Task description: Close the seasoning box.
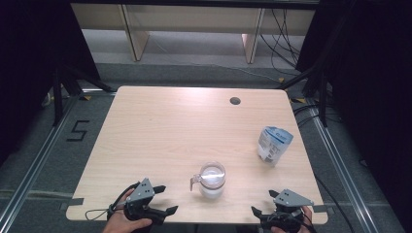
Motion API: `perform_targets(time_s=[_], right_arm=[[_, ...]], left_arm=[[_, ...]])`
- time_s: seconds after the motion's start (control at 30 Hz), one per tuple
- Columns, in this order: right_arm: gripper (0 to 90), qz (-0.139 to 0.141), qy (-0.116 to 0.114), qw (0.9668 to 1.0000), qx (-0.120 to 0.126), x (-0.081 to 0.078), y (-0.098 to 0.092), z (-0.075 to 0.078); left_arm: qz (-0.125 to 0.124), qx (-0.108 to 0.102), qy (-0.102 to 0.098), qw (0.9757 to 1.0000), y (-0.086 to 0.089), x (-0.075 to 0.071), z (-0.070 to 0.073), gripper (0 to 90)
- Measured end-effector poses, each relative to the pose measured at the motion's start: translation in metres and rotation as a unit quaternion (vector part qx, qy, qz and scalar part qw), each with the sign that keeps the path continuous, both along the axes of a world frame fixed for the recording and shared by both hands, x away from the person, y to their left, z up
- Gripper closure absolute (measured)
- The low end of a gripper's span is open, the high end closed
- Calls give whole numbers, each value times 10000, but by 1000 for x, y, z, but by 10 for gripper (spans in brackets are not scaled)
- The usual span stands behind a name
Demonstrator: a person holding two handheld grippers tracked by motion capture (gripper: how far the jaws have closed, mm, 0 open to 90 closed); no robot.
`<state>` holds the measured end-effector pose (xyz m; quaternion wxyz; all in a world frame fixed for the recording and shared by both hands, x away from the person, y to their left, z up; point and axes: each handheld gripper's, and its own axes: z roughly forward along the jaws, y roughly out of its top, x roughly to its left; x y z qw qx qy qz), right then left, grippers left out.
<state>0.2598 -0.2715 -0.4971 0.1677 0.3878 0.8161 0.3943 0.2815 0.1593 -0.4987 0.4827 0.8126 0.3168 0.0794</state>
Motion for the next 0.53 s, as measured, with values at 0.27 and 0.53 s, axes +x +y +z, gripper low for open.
perform_targets(time_s=[0.27, 0.53], right_arm=[[160, -63, 103, 9999, -17, -1, 1, 0], [160, -132, 72, 9999, -57, -1, 1, -1]], left_arm=[[-63, 27, -43, 10000, 1, 2, 1, 186], [-99, 11, -19, 9999, 2, 3, 0, 186]])
